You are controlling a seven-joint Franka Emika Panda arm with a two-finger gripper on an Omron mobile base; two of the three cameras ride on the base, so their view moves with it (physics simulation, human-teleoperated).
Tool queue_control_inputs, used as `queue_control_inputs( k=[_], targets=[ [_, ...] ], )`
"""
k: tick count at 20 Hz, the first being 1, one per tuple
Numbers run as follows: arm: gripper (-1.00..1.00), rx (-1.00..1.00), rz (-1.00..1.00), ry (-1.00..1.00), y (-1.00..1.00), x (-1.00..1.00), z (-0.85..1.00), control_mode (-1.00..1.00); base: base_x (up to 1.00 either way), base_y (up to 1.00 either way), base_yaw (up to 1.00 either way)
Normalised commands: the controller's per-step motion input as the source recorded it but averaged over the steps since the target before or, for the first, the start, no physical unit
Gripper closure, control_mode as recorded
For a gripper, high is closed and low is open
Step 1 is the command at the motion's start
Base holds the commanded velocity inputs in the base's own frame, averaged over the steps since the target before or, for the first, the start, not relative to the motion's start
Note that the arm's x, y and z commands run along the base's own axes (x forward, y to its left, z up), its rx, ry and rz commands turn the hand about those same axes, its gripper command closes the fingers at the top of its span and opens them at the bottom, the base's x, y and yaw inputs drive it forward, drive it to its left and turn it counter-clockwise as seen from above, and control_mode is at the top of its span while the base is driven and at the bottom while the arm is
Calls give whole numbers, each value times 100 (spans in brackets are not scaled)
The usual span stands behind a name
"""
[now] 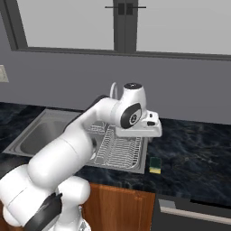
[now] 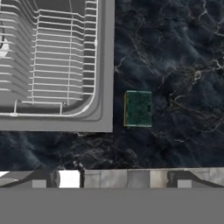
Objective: Pick the pan and sponge and place them into the sink. Then turn on the water.
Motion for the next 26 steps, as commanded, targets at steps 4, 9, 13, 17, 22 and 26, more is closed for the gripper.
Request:
queue_control_inputs(
  k=[4,9,13,17,22,26],
  targets=[
    [-100,0,0,3,-20,19,-16,-100,0,0,0],
    [-100,0,-1,2,-17,7,-13,-100,0,0,0],
    [-100,0,-1,0,-13,1,-15,-100,0,0,0],
    [-100,0,0,0,-9,0,-17,-100,0,0,0],
    [-100,0,0,0,-5,2,-20,-100,0,0,0],
    [-100,0,0,0,-7,6,-20,-100,0,0,0]
  ],
)
